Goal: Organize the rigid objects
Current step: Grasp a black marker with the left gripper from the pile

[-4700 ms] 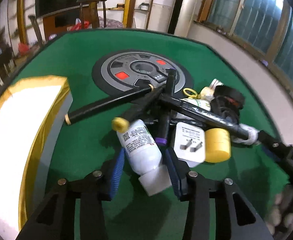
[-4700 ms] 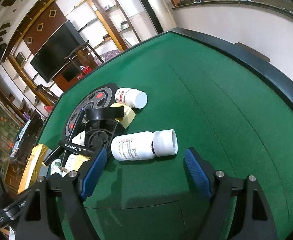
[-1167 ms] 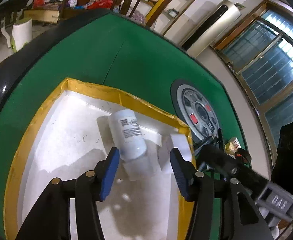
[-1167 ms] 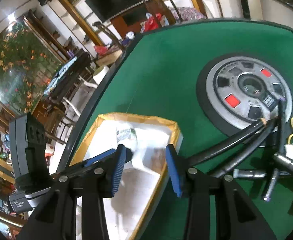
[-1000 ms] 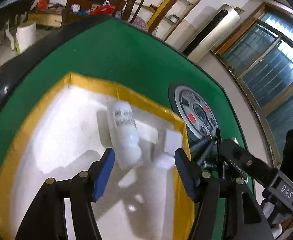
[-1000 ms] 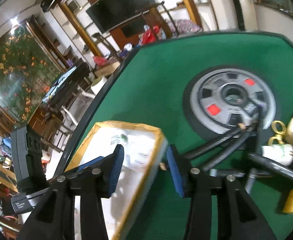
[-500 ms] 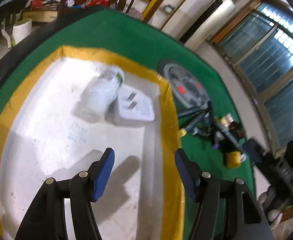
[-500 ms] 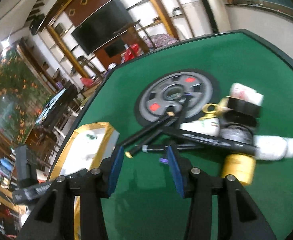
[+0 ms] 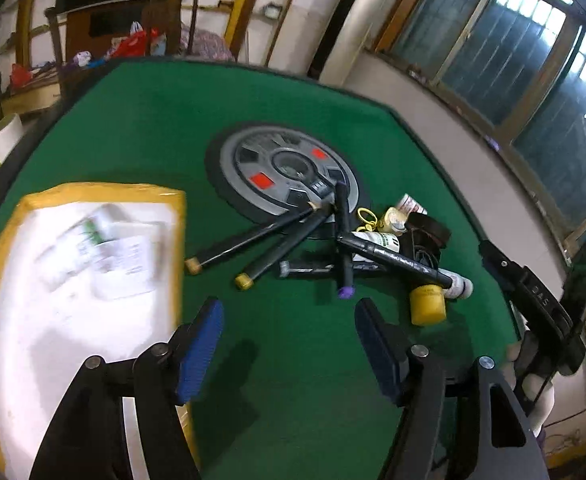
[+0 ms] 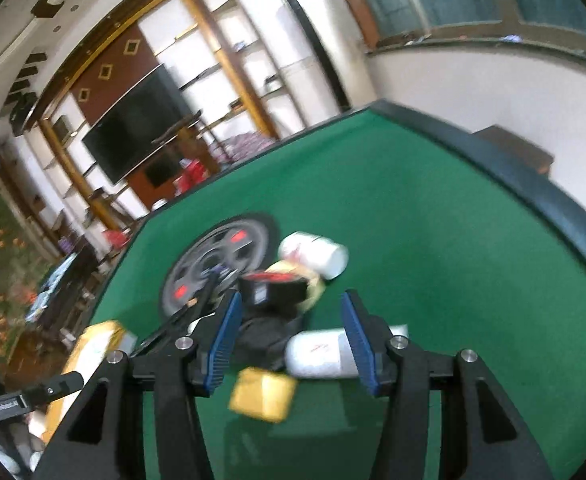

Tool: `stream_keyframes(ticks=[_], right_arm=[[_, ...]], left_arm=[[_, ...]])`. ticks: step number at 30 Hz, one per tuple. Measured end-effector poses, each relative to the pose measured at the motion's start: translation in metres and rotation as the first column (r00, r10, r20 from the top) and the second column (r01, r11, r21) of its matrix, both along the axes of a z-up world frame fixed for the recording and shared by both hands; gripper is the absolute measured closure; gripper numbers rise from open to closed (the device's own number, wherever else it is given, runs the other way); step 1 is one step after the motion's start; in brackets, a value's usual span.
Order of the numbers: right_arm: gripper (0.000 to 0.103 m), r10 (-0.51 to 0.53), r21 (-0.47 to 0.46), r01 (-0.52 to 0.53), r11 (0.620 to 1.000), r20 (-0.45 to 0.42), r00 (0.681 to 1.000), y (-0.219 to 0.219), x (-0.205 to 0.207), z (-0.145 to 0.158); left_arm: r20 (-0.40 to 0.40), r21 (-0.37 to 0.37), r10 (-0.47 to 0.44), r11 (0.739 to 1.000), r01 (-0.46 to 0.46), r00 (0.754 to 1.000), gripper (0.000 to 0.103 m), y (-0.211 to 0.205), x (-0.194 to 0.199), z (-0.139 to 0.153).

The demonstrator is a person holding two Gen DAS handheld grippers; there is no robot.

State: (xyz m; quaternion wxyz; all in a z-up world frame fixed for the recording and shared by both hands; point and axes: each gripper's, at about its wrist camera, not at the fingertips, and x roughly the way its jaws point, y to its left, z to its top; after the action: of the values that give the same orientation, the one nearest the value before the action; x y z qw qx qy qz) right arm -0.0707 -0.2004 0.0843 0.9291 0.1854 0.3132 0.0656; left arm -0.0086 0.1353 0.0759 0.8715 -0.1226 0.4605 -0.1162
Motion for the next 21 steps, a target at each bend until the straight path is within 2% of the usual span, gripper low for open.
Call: stream_keyframes(ticks=[3, 6, 10, 11, 13, 15, 16, 17, 18, 19, 21], right_arm=[[0.053, -0.024, 0.012, 0.024, 1.000, 0.002, 1.000, -0.011, 0.006, -0.009], [0.053, -0.012, 0.059, 0.013, 0.998, -0.023, 1.000, -0.019, 0.014, -0.018], [0.053, -0.007, 0.073, 0.008, 0.997, -0.009, 1.000, -0.023, 0.015, -0.019], [0.053, -0.004, 0.078, 0.005, 0.997, -0.009, 1.000, -0.023, 0.015, -0.020], [0.053, -0.002, 0.081, 0.004, 0.997, -0.017, 1.000, -0.024, 0.017, -0.021], [0.052, 0.000, 0.088, 0.002, 0.996, -0.027, 1.000, -0.024, 0.017, -0.024], [0.052, 0.002, 0.089, 0.000, 0.996, -0.030, 1.000, -0.023, 0.017, -0.024], [0.052, 0.005, 0.091, -0.002, 0.996, -0.033, 0.999, -0.021, 0.016, -0.024], [0.052, 0.008, 0.088, -0.006, 0.996, -0.033, 0.999, -0.020, 0.016, -0.024], [0.053, 0.011, 0.082, -0.008, 0.997, -0.032, 0.999, -0.019, 0.016, -0.025], [0.053, 0.014, 0.070, -0.012, 0.998, -0.031, 0.999, -0.017, 0.015, -0.025]], left_arm=[[-0.037, 0.074, -0.019, 0.997, 0.022, 0.999, 0.032, -0.016, 0.027, -0.009], [-0.077, 0.119, 0.013, 0.993, -0.004, 0.997, 0.032, -0.021, 0.063, -0.020], [-0.152, 0.089, 0.063, 0.995, -0.049, 0.986, 0.032, -0.019, 0.098, -0.043], [-0.147, 0.109, 0.077, 0.992, -0.061, 0.986, 0.032, -0.021, 0.101, -0.046], [-0.186, 0.119, 0.050, 0.992, -0.028, 0.981, 0.034, -0.029, 0.102, -0.053], [-0.170, 0.151, 0.001, 0.988, 0.025, 0.985, 0.048, -0.039, 0.093, -0.051], [-0.172, 0.143, -0.022, 0.989, 0.047, 0.985, 0.054, -0.042, 0.086, -0.050], [-0.176, 0.127, -0.039, 0.990, 0.062, 0.984, 0.065, -0.043, 0.080, -0.048], [-0.187, 0.100, -0.057, 0.992, 0.076, 0.981, 0.070, -0.043, 0.074, -0.047], [-0.195, 0.073, -0.072, 0.993, 0.088, 0.978, 0.070, -0.043, 0.066, -0.047], [-0.194, 0.066, -0.099, 0.991, 0.114, 0.976, 0.070, -0.045, 0.045, -0.045]])
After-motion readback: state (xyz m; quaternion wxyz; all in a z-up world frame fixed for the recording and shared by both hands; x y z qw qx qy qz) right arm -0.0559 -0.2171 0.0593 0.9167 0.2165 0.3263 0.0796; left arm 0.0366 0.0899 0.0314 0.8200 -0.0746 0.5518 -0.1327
